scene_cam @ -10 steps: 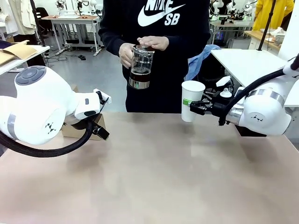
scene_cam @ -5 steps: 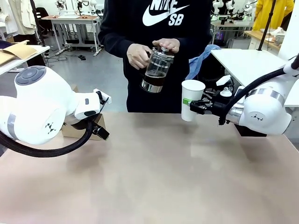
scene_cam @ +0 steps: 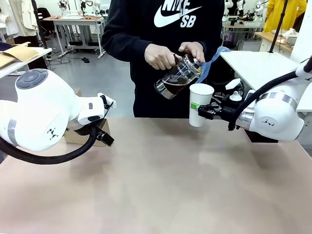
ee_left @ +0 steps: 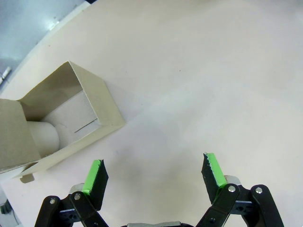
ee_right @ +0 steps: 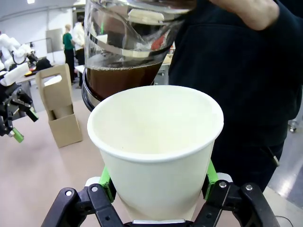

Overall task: Pour a drink into a cup and package it in a carrier.
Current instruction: When a person places the Paper Cup Lid on the 600 ml Paper Cup , lift the 600 ml Paper Cup.

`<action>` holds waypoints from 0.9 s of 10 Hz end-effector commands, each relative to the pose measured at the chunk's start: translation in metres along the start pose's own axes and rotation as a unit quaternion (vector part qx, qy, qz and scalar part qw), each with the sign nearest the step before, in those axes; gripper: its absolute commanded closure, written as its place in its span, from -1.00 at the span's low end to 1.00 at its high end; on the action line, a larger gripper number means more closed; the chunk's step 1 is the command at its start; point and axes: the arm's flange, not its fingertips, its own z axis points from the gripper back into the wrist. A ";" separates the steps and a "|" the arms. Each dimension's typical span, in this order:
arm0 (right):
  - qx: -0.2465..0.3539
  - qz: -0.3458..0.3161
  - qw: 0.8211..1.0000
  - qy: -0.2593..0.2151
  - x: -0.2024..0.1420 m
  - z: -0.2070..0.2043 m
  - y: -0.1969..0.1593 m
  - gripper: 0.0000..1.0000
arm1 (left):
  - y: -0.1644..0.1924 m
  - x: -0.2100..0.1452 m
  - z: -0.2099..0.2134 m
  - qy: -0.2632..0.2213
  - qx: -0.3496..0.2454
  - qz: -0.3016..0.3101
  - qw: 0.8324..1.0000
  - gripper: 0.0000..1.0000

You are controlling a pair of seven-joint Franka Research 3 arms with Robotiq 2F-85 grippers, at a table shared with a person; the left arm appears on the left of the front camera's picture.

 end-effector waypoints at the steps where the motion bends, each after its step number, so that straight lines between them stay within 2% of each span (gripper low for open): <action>1: -0.010 0.001 1.000 0.005 0.004 -0.002 0.002 -0.60 | 0.000 0.000 0.000 0.000 0.000 0.001 1.000 -1.00; 9: -0.010 0.001 1.000 0.005 0.004 -0.002 0.002 -0.60 | 0.000 0.000 0.000 0.000 0.000 0.001 1.000 -1.00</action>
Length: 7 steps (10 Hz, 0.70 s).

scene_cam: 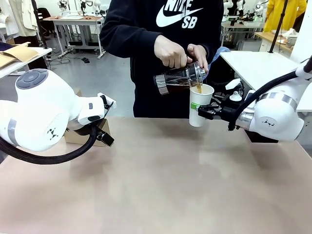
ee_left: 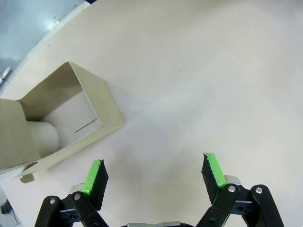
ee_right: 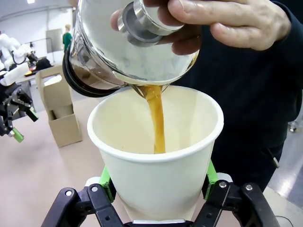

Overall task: Pour a drink into a cup and package it in a carrier.
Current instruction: When a person places the Paper Cup Lid on the 600 ml Paper Cup , lift the 600 ml Paper Cup.

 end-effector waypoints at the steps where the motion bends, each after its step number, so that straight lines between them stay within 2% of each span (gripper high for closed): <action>1: -0.010 0.001 1.000 0.005 0.004 -0.002 0.002 -0.60 | 0.000 0.000 0.000 0.000 0.000 0.001 1.000 -1.00; 7: -0.010 0.001 1.000 0.005 0.004 -0.002 0.002 -0.60 | 0.000 0.000 0.000 0.000 0.000 0.001 1.000 -1.00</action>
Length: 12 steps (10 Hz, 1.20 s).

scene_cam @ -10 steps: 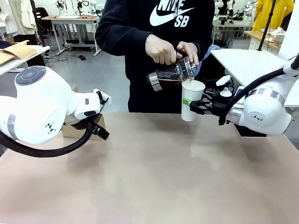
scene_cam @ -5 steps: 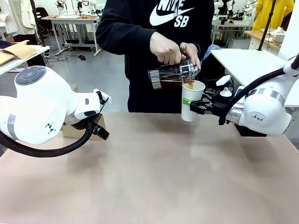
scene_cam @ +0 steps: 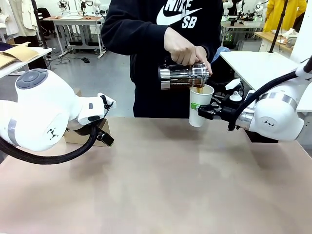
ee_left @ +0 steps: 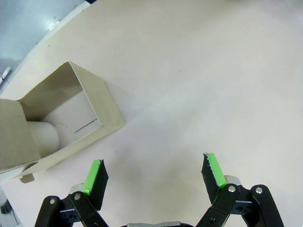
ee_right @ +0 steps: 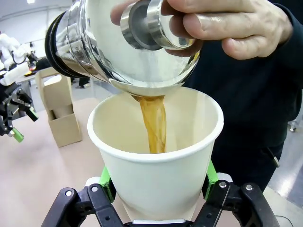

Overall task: Pour a drink into a cup and package it in a carrier.
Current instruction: When a person places the Paper Cup Lid on the 600 ml Paper Cup , lift the 600 ml Paper Cup.

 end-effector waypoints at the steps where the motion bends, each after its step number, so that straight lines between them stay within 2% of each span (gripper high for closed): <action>1: -0.009 0.001 1.000 0.004 0.004 -0.002 0.002 -0.60 | 0.000 0.000 0.000 0.000 0.000 0.001 1.000 -1.00; 12: -0.009 0.001 1.000 0.004 0.004 -0.002 0.002 -0.60 | 0.000 0.000 0.000 0.000 0.000 0.001 1.000 -1.00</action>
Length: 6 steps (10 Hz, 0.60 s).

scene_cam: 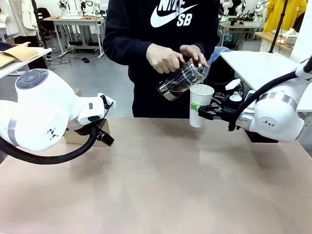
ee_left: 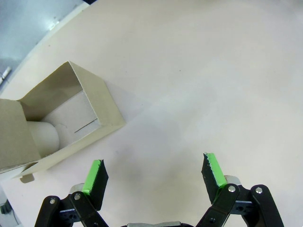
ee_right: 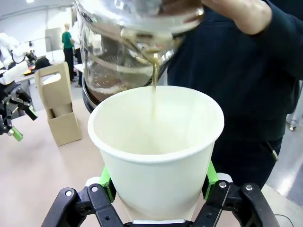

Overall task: Pour a drink into a cup and package it in a carrier.
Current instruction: When a person places the Paper Cup Lid on the 600 ml Paper Cup , lift the 600 ml Paper Cup.

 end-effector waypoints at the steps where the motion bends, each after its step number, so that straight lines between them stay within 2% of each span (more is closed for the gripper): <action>1: -0.008 0.001 1.000 0.001 0.005 -0.003 0.002 -0.60 | 0.000 0.000 0.000 0.000 0.000 0.001 1.000 -1.00; 6: -0.008 0.001 1.000 0.001 0.005 -0.003 0.002 -0.60 | 0.000 0.000 0.000 0.000 0.000 0.001 1.000 -1.00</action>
